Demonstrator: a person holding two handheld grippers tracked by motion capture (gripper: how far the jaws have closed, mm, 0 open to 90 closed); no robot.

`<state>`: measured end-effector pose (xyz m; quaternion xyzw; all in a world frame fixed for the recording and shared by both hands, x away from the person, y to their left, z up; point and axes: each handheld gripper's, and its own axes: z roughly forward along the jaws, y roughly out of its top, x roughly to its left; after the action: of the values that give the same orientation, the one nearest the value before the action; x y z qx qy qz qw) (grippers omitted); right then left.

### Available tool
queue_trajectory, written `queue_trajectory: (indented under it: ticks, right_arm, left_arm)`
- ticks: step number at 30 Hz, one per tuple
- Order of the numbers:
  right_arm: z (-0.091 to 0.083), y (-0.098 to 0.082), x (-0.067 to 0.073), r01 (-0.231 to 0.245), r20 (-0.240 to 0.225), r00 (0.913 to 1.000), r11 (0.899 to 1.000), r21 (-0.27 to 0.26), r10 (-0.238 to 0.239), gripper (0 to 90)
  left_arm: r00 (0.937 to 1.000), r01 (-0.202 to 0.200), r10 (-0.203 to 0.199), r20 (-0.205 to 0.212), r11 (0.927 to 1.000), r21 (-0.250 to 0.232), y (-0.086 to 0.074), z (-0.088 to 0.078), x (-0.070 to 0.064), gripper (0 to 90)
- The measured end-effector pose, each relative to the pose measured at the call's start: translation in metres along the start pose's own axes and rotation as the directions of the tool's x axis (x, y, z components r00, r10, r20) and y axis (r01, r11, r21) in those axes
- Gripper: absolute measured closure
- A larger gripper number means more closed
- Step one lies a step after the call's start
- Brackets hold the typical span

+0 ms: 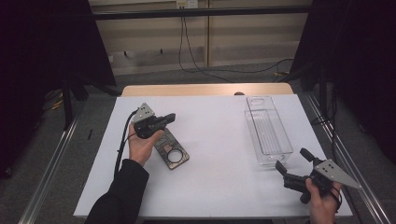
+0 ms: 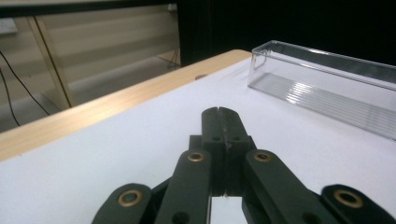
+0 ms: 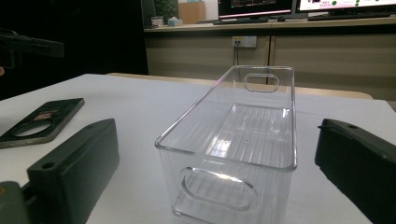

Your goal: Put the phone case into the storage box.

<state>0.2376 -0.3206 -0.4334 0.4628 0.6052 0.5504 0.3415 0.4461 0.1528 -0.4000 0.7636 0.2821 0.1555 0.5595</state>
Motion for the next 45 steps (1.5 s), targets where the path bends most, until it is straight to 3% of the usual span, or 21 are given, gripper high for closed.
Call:
queue_trajectory:
  ticks: [6, 12, 20, 22, 24, 26, 27, 30, 32, 36, 37, 38, 40, 42, 43, 45]
  right_arm:
    - [0.0, 0.0, 0.0, 0.003, -0.001, 1.0, 1.0, -0.001, -0.003, 0.0]
    - [0.0, 0.0, 0.0, 0.001, 0.001, 1.0, 1.0, 0.0, -0.001, 0.0]
    - [0.0, 0.0, 0.001, 0.006, -0.002, 1.0, 1.0, -0.001, -0.006, 0.0]
    - [0.0, 0.0, 0.0, -0.003, -0.001, 1.0, 1.0, -0.001, 0.003, 0.0]
    - [0.0, 0.0, 0.0, -0.002, -0.003, 1.0, 1.0, -0.001, 0.002, 0.0]
    - [-0.001, 0.0, -0.001, 0.002, -0.004, 1.0, 1.0, 0.0, -0.002, 0.0]
    - [-0.001, -0.001, -0.001, 0.0, -0.001, 1.0, 1.0, 0.001, 0.0, 0.0]
    - [-0.001, 0.0, -0.001, -0.002, 0.002, 1.0, 1.0, 0.0, 0.002, 0.0]
    - [0.0, 0.0, -0.001, 0.001, -0.001, 1.0, 1.0, 0.001, -0.001, 0.0]
    - [0.0, -0.001, -0.001, -0.003, -0.001, 1.0, 1.0, 0.004, 0.003, 0.0]
    - [0.0, -0.001, -0.001, -0.003, 0.0, 1.0, 1.0, 0.005, 0.004, 0.0]
    - [0.0, -0.001, -0.001, -0.003, -0.001, 1.0, 1.0, 0.006, 0.003, 0.0]
    - [-0.001, -0.001, -0.001, 0.003, 0.0, 1.0, 1.0, 0.007, -0.003, 0.0]
    - [-0.001, 0.0, 0.0, 0.005, -0.001, 1.0, 1.0, 0.004, -0.005, 0.0]
    - [-0.001, -0.001, 0.0, 0.002, -0.001, 1.0, 1.0, 0.005, -0.002, 0.0]
    - [0.0, -0.001, -0.001, 0.001, 0.0, 1.0, 1.0, 0.007, -0.001, 0.0]
  left_arm:
    - [0.9998, 0.02, -0.02, 0.002, 0.9977, 0.065, 0.002, 0.0, 0.005, 90.0]
    - [0.9999, 0.016, -0.016, -0.001, 0.9884, 0.151, 0.004, 0.004, 0.01, 90.0]
    - [0.9999, 0.005, -0.009, 0.014, 0.9554, 0.295, 0.003, 0.022, 0.014, 90.0]
    - [0.9998, -0.006, 0.0, 0.018, 0.9392, 0.343, 0.004, 0.026, 0.014, 90.0]
    - [0.9997, 0.018, -0.023, 0.01, 0.933, 0.359, 0.003, 0.028, 0.016, 90.0]
    - [1.0, 0.004, -0.001, -0.008, 0.923, 0.385, 0.001, 0.03, 0.02, 90.0]
    - [0.9997, 0.025, -0.026, -0.003, 0.923, 0.384, -0.001, 0.032, 0.021, 90.0]
    - [0.9993, 0.037, -0.033, -0.017, 0.9002, 0.434, -0.006, 0.038, 0.024, 90.0]
    - [0.999, 0.045, -0.041, -0.019, 0.8934, 0.447, -0.009, 0.042, 0.025, 90.0]
    - [0.9984, 0.053, -0.036, -0.043, 0.8698, 0.49, -0.015, 0.046, 0.029, 90.0]
    - [0.9975, 0.069, -0.052, -0.048, 0.8703, 0.488, -0.017, 0.047, 0.03, 90.0]
    - [0.9977, 0.063, -0.041, -0.054, 0.8684, 0.492, -0.018, 0.047, 0.032, 90.0]
    - [0.9978, 0.056, -0.028, -0.061, 0.8535, 0.518, -0.019, 0.048, 0.032, 90.0]
    - [0.9977, 0.053, -0.023, -0.064, 0.8502, 0.524, -0.019, 0.047, 0.032, 90.0]
    - [0.9977, 0.048, -0.015, -0.066, 0.8432, 0.536, -0.019, 0.048, 0.032, 90.0]
    - [0.9981, 0.043, -0.014, -0.06, 0.8459, 0.532, -0.021, 0.049, 0.032, 90.0]
